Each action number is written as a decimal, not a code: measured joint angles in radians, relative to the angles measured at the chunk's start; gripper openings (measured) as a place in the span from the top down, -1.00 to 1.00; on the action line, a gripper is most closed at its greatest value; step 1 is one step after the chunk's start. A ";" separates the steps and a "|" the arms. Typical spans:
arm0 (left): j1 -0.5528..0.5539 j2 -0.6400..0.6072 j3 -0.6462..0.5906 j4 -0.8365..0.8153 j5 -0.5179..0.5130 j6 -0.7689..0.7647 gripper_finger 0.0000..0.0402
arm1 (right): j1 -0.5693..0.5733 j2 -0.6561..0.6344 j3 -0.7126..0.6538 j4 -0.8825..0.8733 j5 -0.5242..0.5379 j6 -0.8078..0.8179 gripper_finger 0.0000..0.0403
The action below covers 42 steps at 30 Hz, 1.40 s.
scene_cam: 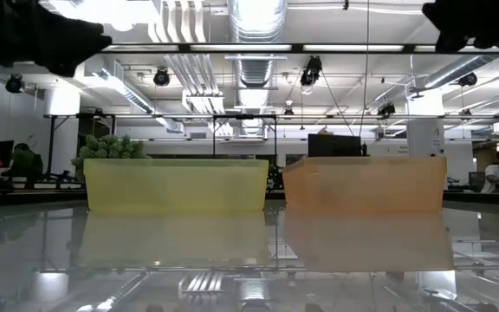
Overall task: Pick and place medicine bottles into bin by pill shape (circle, oval)
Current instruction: Return to Home Position
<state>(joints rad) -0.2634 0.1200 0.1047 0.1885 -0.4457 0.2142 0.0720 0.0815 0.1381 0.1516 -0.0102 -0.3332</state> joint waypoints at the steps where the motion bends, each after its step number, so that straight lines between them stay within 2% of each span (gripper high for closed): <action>1: 0.000 -0.019 -0.021 0.011 -0.009 0.001 0.07 | 0.000 -0.024 -0.016 0.005 -0.003 -0.002 0.38; 4: 0.000 -0.070 -0.079 0.041 -0.013 0.001 0.07 | 0.000 -0.081 -0.065 -0.006 -0.015 -0.011 0.45; 9: 0.000 -0.089 -0.096 0.014 -0.032 -0.034 0.10 | 0.000 -0.066 -0.125 0.075 -0.079 -0.015 0.61; 17: 0.000 -0.033 -0.097 0.004 -0.032 -0.048 0.42 | 0.000 -0.063 -0.125 0.023 -0.094 0.045 0.85; 23: 0.000 0.004 -0.098 0.003 -0.032 -0.050 0.67 | 0.000 -0.060 -0.126 -0.054 -0.083 -0.035 0.89; 27: 0.000 0.027 -0.098 0.003 -0.032 -0.050 0.77 | 0.000 -0.060 -0.126 -0.135 -0.012 -0.104 0.89; 42: 0.000 0.113 -0.099 0.004 -0.031 -0.051 0.79 | 0.000 -0.053 -0.126 -0.137 -0.006 -0.094 0.89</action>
<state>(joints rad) -0.2634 0.2326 0.0055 0.1928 -0.4770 0.1635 0.0715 0.0284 0.0116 0.0151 -0.0166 -0.4271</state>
